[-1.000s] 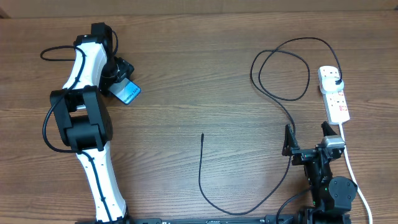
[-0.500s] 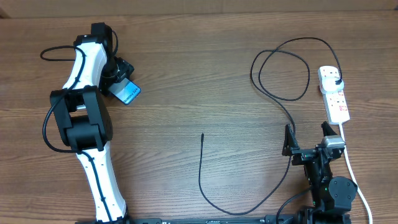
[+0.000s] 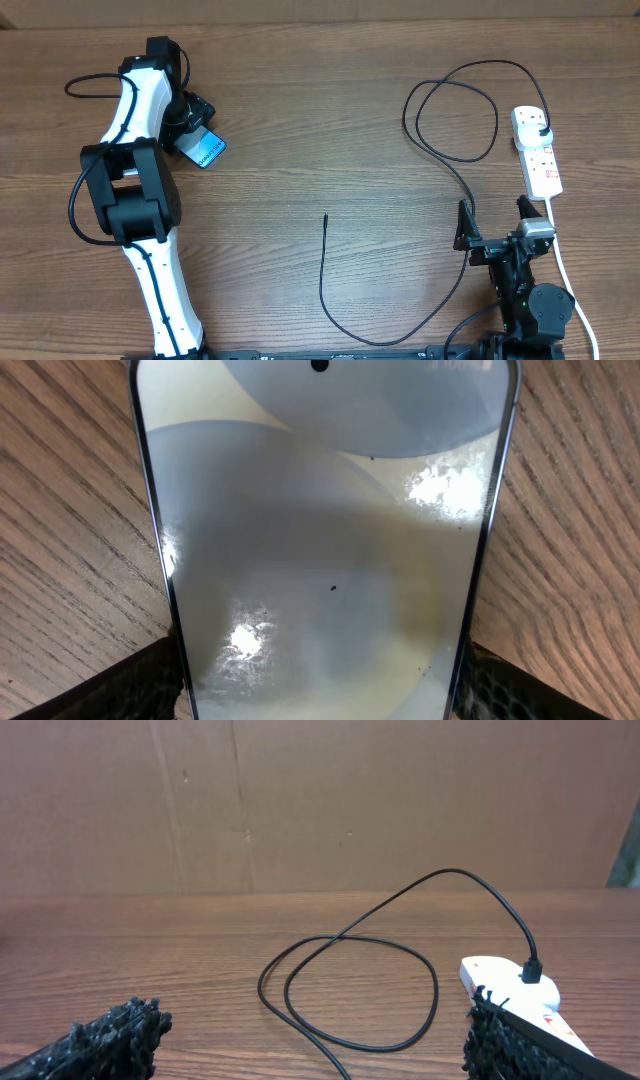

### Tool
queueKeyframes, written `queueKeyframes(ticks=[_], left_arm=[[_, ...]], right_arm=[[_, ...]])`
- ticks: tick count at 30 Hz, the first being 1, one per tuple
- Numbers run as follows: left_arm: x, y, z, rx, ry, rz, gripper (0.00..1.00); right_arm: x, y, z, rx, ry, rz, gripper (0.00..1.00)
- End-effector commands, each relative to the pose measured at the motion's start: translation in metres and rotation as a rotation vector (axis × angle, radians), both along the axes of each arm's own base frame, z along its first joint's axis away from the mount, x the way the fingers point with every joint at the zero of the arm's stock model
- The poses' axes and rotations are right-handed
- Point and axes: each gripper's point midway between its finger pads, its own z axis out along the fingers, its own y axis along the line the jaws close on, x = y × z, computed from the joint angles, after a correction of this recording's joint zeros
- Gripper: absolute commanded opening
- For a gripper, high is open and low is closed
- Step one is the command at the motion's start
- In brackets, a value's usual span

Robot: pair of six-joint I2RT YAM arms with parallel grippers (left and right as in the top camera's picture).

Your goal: Plug charger to phone and switch on socket

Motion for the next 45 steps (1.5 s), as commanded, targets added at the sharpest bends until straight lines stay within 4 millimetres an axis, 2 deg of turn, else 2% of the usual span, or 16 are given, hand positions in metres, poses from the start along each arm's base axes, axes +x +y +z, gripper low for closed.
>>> queueKeyframes(ticks=[1, 10, 19, 27, 33, 35, 38, 41, 45], left_arm=[[-0.0133, -0.0003, -0.0258, -0.002, 0.066, 0.004, 0.87], [-0.0133, -0.0003, -0.0258, -0.002, 0.066, 0.004, 0.75], [-0.0133, -0.0003, -0.0258, -0.002, 0.067, 0.004, 0.74], [-0.0133, -0.0003, -0.0258, -0.002, 0.067, 0.004, 0.66], [-0.0133, -0.0003, -0.0258, -0.002, 0.066, 0.003, 0.5], [-0.0133, -0.0003, -0.0258, -0.002, 0.067, 0.004, 0.41], [-0.0133, -0.0002, -0.0258, -0.001, 0.067, 0.003, 0.16], [-0.0134, 0.0003, -0.0258, 0.002, 0.067, 0.003, 0.04], [-0.0131, 0.0004, -0.0258, 0.002, 0.066, 0.004, 0.04]], right_arm=[[0.0, 0.0021, -0.0018, 0.001, -0.004, 0.01, 1.0], [0.0, 0.0022, -0.0018, 0.001, -0.004, 0.01, 1.0], [0.0, 0.0021, -0.0018, 0.001, -0.004, 0.01, 1.0], [0.0, 0.0021, -0.0018, 0.001, -0.004, 0.01, 1.0], [0.0, 0.0021, -0.0018, 0.001, -0.004, 0.01, 1.0], [0.0, 0.0021, -0.0018, 0.001, -0.004, 0.01, 1.0], [0.0, 0.0021, -0.0018, 0.001, -0.004, 0.01, 1.0], [0.0, 0.0021, -0.0018, 0.001, -0.004, 0.01, 1.0], [0.0, 0.0021, -0.0018, 0.001, -0.004, 0.01, 1.0]])
